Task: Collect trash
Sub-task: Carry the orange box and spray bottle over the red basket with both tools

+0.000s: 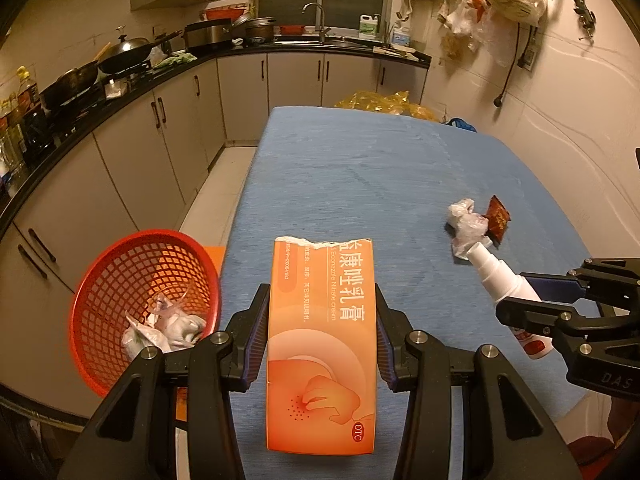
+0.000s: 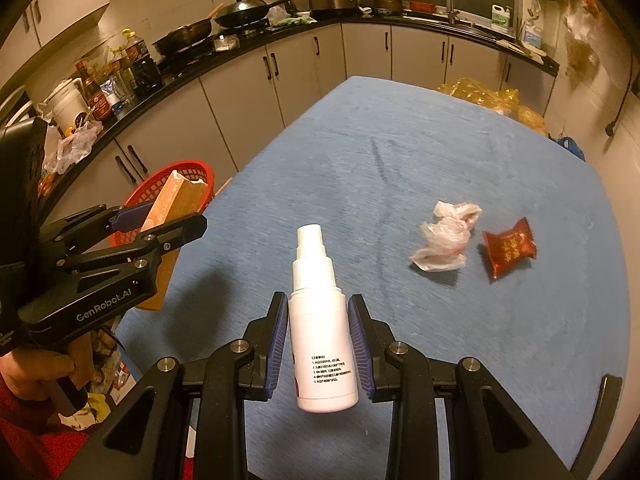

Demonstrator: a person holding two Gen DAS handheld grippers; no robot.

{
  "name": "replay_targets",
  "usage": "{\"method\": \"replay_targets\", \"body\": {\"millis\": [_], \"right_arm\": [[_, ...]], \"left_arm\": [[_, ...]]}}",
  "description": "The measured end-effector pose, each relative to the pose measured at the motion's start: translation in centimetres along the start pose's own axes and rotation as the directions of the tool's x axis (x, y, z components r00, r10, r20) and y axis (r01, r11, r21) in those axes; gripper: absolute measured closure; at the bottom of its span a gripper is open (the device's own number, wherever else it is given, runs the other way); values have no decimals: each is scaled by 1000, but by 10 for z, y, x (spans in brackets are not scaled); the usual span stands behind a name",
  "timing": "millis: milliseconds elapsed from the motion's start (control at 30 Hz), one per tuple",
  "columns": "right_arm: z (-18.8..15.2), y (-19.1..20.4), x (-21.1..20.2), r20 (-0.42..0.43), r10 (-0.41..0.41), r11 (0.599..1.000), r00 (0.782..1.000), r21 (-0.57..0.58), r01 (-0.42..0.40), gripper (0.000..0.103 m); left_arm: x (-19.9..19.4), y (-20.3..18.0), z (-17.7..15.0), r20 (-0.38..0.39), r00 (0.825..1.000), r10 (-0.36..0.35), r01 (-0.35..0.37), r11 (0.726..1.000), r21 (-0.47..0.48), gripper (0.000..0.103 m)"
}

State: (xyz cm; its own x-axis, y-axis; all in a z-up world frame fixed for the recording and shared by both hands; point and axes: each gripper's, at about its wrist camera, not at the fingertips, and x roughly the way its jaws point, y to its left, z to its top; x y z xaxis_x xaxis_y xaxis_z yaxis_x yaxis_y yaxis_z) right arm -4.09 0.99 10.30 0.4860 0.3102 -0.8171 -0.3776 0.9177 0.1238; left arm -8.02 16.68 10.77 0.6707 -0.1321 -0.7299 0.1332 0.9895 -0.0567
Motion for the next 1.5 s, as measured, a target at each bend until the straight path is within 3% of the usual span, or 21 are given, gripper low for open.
{"method": "replay_targets", "body": {"millis": [867, 1500], "right_arm": [[40, 67, 45, -38, 73, 994, 997, -83, -76, 70], [108, 139, 98, -69, 193, 971, 979, -129, -200, 70]], "left_arm": [[2, 82, -15, -35, 996, 79, -82, 992, -95, 59], [-1, 183, -10, -45, 985, 167, -173, 946, -273, 59]]}}
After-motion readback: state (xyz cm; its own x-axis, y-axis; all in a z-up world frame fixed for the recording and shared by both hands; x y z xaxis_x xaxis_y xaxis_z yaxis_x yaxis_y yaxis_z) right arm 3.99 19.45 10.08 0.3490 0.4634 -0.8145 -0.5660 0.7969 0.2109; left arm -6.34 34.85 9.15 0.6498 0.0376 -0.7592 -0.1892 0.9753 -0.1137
